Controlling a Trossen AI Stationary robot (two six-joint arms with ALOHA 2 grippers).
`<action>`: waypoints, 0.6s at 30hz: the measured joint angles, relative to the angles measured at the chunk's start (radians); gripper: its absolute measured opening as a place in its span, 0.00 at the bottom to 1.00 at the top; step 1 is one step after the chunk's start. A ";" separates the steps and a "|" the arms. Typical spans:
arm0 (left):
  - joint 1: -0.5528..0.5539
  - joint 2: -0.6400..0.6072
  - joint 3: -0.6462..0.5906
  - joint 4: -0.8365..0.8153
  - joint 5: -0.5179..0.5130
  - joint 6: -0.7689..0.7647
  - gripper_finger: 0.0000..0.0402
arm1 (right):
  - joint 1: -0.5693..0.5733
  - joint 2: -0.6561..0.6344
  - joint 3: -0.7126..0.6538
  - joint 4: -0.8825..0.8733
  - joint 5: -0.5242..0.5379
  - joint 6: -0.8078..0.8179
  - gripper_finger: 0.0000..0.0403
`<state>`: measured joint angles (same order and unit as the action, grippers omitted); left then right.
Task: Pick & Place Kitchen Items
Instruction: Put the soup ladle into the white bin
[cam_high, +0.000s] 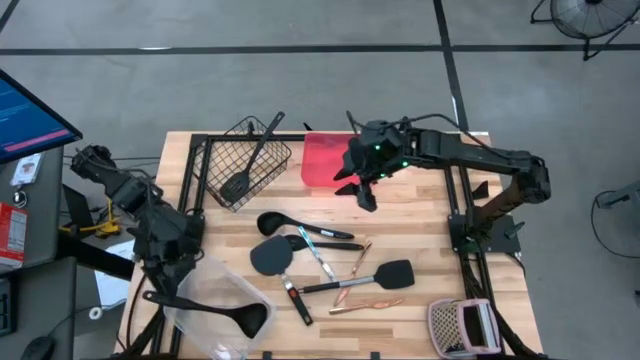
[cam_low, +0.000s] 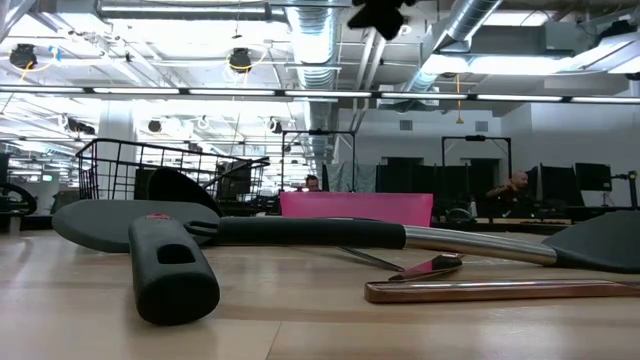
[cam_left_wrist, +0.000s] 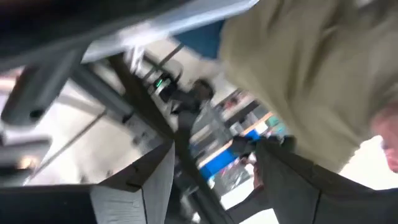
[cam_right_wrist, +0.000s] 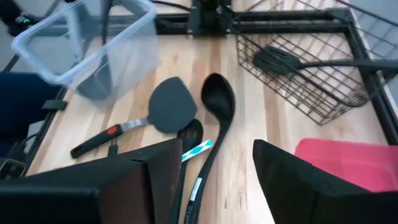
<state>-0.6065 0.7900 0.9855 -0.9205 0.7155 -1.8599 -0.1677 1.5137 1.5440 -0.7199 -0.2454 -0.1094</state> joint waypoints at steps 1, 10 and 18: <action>0.017 -0.014 0.000 -0.001 -0.024 0.018 0.52 | 0.001 0.015 0.004 0.020 0.016 0.011 0.50; 0.191 -0.090 0.000 -0.001 -0.290 0.310 0.47 | 0.001 0.183 0.003 -0.026 0.050 0.127 0.47; 0.370 -0.090 0.000 0.047 -0.501 0.785 0.46 | -0.008 0.298 0.002 -0.027 0.040 0.135 0.53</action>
<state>-0.2368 0.6996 0.9855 -0.8731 0.2149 -1.0745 -0.1758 1.8112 1.5459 -0.7468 -0.2051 0.0253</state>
